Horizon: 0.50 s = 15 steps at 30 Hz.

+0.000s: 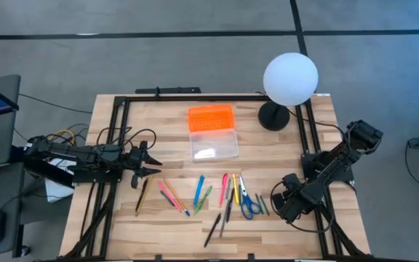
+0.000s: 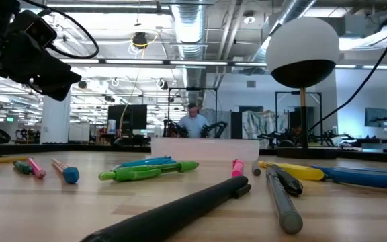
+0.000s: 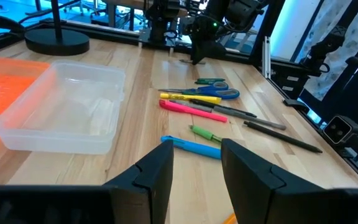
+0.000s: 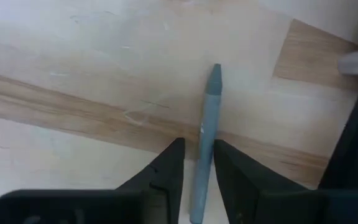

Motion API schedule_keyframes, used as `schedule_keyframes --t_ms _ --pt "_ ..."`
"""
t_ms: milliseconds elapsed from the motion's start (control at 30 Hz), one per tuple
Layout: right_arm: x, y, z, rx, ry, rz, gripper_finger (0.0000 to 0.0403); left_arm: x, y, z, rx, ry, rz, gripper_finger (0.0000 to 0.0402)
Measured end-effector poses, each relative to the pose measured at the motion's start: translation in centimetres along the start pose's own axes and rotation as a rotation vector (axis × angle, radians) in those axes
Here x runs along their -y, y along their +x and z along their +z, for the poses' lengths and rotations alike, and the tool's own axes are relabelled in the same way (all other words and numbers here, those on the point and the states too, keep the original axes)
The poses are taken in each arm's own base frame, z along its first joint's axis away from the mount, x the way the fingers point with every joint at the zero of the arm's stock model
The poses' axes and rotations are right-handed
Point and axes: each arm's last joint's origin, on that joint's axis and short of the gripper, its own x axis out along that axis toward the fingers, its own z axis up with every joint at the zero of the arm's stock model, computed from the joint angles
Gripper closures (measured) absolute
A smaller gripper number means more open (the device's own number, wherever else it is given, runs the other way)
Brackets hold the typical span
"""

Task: Pick & place school supplies into a supply box
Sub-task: Put the gray crayon into the supply box

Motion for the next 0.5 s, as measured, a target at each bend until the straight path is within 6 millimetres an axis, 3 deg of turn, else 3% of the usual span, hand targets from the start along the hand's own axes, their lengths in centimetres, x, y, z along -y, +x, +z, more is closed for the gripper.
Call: schedule_keyframes --t_ms 267,500 --pt "-0.21 0.05 -0.11 -0.016 -0.056 0.021 0.0365 0.0 0.0 0.0 0.0 -0.001 -0.001 0.0272" --pt "-0.79 -0.4 -0.13 -0.019 -0.211 0.041 0.0386 0.0 0.0 0.01 0.001 0.0 0.0 0.0272"
